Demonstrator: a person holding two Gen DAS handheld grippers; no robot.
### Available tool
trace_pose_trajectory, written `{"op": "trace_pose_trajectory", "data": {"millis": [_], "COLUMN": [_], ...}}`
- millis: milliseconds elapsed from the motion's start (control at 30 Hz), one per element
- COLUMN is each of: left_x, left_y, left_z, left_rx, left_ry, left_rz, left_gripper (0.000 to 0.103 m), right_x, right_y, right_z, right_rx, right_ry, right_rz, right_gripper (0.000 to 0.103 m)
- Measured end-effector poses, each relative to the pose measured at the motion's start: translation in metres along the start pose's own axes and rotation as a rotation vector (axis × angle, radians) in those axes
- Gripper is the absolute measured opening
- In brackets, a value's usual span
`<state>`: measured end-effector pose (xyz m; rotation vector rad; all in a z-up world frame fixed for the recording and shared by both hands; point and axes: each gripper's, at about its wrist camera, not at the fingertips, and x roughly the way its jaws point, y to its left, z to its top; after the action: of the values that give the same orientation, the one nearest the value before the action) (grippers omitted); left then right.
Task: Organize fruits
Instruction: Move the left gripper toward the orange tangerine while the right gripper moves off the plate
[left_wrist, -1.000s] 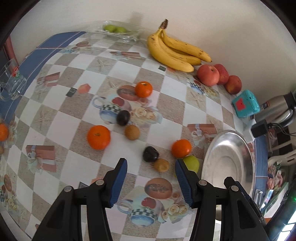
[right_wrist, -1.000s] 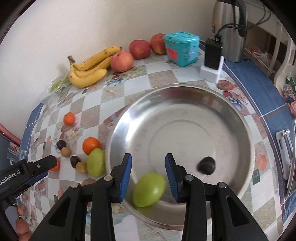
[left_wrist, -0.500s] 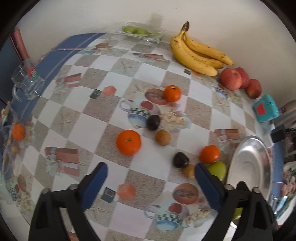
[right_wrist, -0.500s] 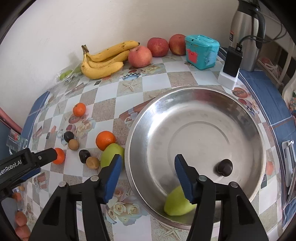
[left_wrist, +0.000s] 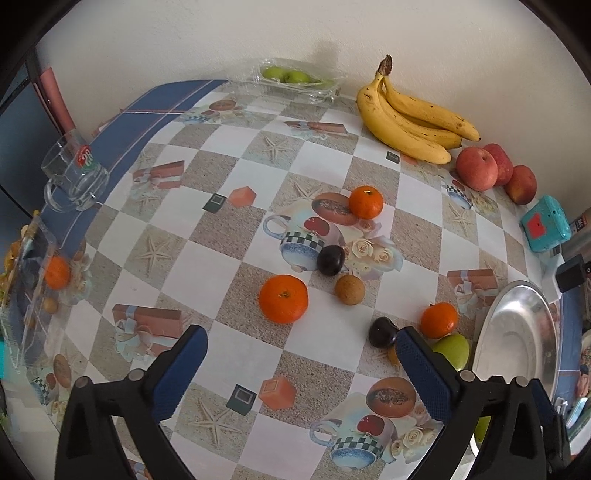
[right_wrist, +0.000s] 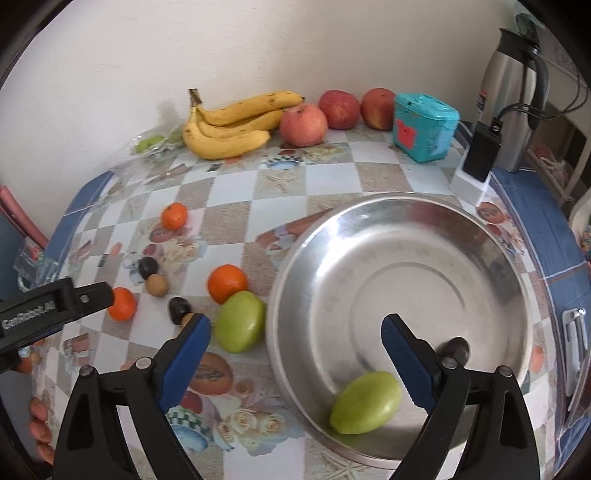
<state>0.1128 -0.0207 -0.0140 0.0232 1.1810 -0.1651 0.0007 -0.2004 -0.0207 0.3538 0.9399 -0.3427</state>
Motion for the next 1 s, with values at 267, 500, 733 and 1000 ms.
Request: {"op": "trace_pose_trajectory", "data": {"millis": [267,500,733,1000], "left_x": [-0.007,-0.009,-0.008,0.002], "left_y": [0.003,0.003,-0.004,0.002], "left_z": [0.002,0.003,0.003,0.009], "left_rx": [-0.016,-0.026,0.017,0.031], "left_ry": [-0.026,-0.035,-0.038,-0.042], "left_rz": [-0.010,-0.034,-0.060,-0.035], "left_gripper": [0.103,0.103,0.103,0.103], "right_x": [-0.015,-0.022,-0.029,-0.026], "right_y": [0.001,-0.006,-0.009,0.003], "right_z": [0.002,0.002,0.004,0.014], "right_rx": [0.030,0.074,0.091,0.054], "right_ry": [-0.062,-0.089,-0.111,-0.124], "right_rz": [-0.019,-0.026,0.007,0.025], "right_gripper": [0.094,0.094,0.094,0.094]}}
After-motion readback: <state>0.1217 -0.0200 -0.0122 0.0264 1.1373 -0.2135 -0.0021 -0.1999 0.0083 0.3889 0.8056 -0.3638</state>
